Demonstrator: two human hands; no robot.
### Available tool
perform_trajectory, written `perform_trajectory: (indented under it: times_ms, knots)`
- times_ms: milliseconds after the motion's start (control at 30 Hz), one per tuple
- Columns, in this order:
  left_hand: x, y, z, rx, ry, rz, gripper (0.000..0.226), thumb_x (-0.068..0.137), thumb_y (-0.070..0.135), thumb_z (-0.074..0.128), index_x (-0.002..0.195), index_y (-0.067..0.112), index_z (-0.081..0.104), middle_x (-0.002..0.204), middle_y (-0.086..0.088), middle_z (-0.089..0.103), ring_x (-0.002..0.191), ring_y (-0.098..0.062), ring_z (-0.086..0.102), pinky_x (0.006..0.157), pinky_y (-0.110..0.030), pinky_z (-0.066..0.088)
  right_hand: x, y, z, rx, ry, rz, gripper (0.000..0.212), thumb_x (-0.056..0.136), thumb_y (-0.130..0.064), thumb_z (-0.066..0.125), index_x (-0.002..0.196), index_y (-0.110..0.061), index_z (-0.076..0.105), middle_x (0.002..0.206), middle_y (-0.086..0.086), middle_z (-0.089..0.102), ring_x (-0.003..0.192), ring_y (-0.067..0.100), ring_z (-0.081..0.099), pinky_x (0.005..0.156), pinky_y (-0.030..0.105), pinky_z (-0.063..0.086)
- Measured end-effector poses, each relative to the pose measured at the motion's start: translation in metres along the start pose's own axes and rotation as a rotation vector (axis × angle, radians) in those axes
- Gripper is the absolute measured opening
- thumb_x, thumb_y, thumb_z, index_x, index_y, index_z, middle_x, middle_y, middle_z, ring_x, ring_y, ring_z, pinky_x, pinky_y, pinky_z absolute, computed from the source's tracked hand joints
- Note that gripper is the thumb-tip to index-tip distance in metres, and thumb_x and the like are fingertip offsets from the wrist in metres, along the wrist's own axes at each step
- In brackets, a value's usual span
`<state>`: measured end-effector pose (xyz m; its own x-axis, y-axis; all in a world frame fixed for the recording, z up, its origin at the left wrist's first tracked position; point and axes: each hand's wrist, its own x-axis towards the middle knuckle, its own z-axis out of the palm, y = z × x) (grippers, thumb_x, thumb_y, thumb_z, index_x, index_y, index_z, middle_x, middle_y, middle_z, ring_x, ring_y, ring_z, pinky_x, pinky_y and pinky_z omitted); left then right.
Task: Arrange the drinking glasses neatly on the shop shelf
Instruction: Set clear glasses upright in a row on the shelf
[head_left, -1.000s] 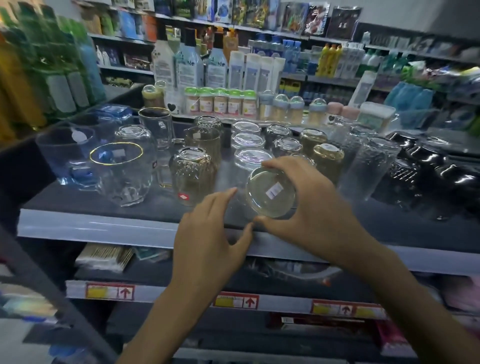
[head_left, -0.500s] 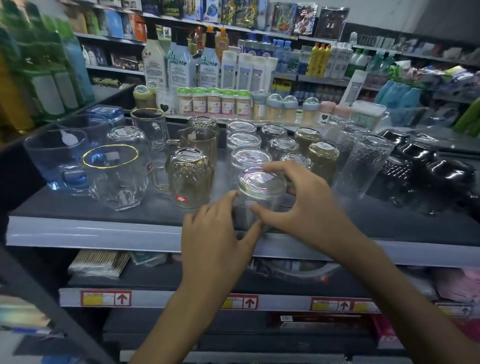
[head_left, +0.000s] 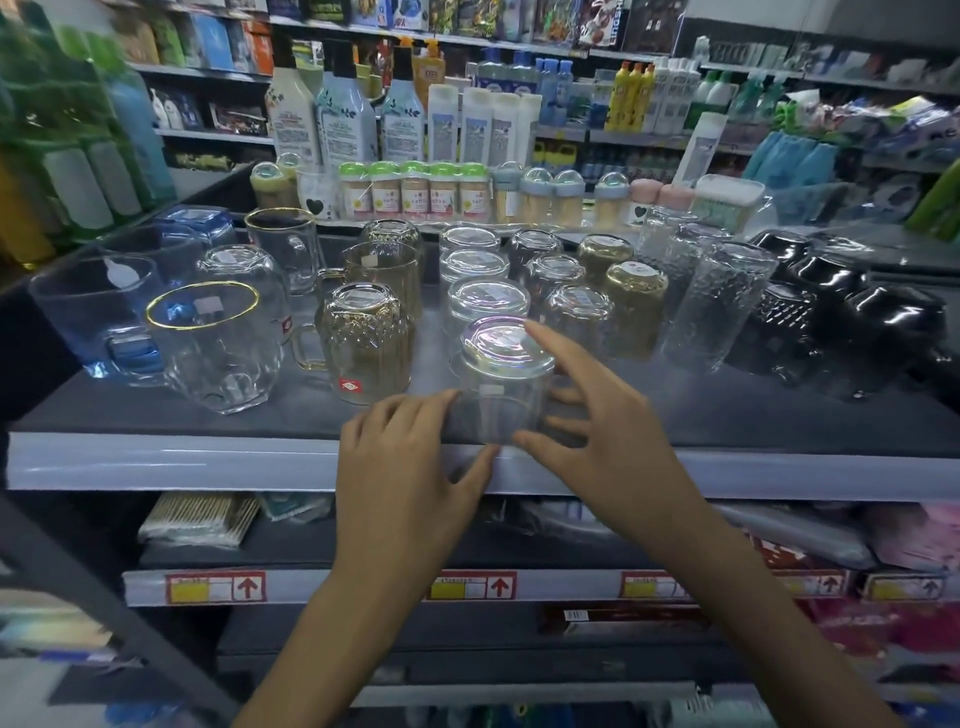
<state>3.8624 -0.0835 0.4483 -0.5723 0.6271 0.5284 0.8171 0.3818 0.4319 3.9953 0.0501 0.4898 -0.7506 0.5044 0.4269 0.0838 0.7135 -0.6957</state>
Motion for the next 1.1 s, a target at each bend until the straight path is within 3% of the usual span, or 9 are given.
perform_trajectory:
  times_ms: [133, 300, 400, 467, 567, 767, 933, 1100]
  knots:
    - [-0.002, 0.0, 0.003, -0.015, 0.016, 0.014, 0.052, 0.083, 0.049, 0.078, 0.126, 0.023, 0.065, 0.114, 0.006, 0.07, 0.11, -0.021, 0.063, 0.094, -0.04, 0.043, 0.0, 0.007, 0.008, 0.016, 0.035, -0.013, 0.087, 0.085, -0.011, 0.083, 0.155, -0.04, 0.039, 0.133, -0.004, 0.062, 0.118, 0.006, 0.064, 0.096, 0.019, 0.056]
    - [0.002, 0.0, 0.002, -0.129, 0.01, -0.017, 0.052, 0.087, 0.053, 0.062, 0.132, 0.027, 0.062, 0.115, 0.015, 0.07, 0.109, -0.014, 0.065, 0.097, -0.039, 0.042, -0.001, 0.008, 0.011, 0.005, 0.044, -0.015, 0.088, 0.086, -0.013, 0.083, 0.155, -0.041, 0.037, 0.132, -0.008, 0.062, 0.118, 0.004, 0.064, 0.094, 0.014, 0.054]
    - [0.004, 0.009, -0.002, -0.269, 0.036, -0.061, 0.055, 0.091, 0.06, 0.055, 0.138, 0.032, 0.056, 0.115, 0.021, 0.068, 0.106, -0.001, 0.064, 0.1, -0.029, 0.033, -0.002, 0.006, 0.007, 0.032, 0.017, -0.001, 0.087, 0.088, -0.02, 0.081, 0.157, -0.043, 0.033, 0.115, -0.025, 0.06, 0.108, -0.004, 0.064, 0.088, 0.007, 0.05]
    - [0.008, 0.014, -0.002, -0.363, 0.044, -0.087, 0.063, 0.089, 0.07, 0.053, 0.14, 0.033, 0.054, 0.115, 0.02, 0.069, 0.107, 0.001, 0.064, 0.107, -0.03, 0.035, -0.003, 0.004, 0.005, 0.054, 0.029, 0.014, 0.081, 0.093, -0.027, 0.076, 0.156, -0.047, 0.029, 0.103, -0.028, 0.057, 0.1, -0.011, 0.062, 0.086, 0.006, 0.049]
    - [0.013, 0.015, 0.002, -0.476, 0.045, -0.128, 0.069, 0.084, 0.078, 0.057, 0.139, 0.037, 0.052, 0.113, 0.017, 0.07, 0.109, -0.004, 0.066, 0.104, -0.044, 0.05, -0.001, 0.005, 0.005, 0.088, 0.058, 0.044, 0.076, 0.096, -0.032, 0.071, 0.156, -0.049, 0.028, 0.113, -0.02, 0.054, 0.106, -0.012, 0.056, 0.093, 0.009, 0.05]
    - [0.012, 0.017, 0.008, -0.481, 0.101, -0.153, 0.06, 0.085, 0.077, 0.057, 0.135, 0.044, 0.049, 0.11, 0.018, 0.071, 0.107, -0.005, 0.068, 0.1, -0.048, 0.053, 0.001, 0.012, 0.005, 0.123, 0.071, 0.036, 0.073, 0.091, -0.033, 0.078, 0.152, -0.047, 0.04, 0.112, -0.009, 0.058, 0.101, -0.009, 0.06, 0.083, 0.004, 0.049]
    - [0.01, 0.021, 0.004, -0.467, 0.095, -0.197, 0.068, 0.08, 0.084, 0.058, 0.138, 0.05, 0.047, 0.116, 0.022, 0.067, 0.112, -0.017, 0.066, 0.097, -0.046, 0.055, -0.001, 0.016, 0.005, 0.153, 0.08, 0.009, 0.072, 0.093, -0.035, 0.076, 0.152, -0.049, 0.037, 0.117, -0.013, 0.06, 0.109, -0.004, 0.062, 0.088, 0.01, 0.053]
    - [0.007, 0.026, 0.0, -0.445, 0.095, -0.204, 0.066, 0.081, 0.082, 0.058, 0.139, 0.051, 0.046, 0.113, 0.028, 0.066, 0.109, -0.011, 0.067, 0.096, -0.046, 0.056, 0.0, 0.018, 0.006, 0.177, 0.088, -0.005, 0.065, 0.095, -0.032, 0.073, 0.151, -0.044, 0.042, 0.127, -0.018, 0.057, 0.113, -0.013, 0.055, 0.092, 0.01, 0.051]
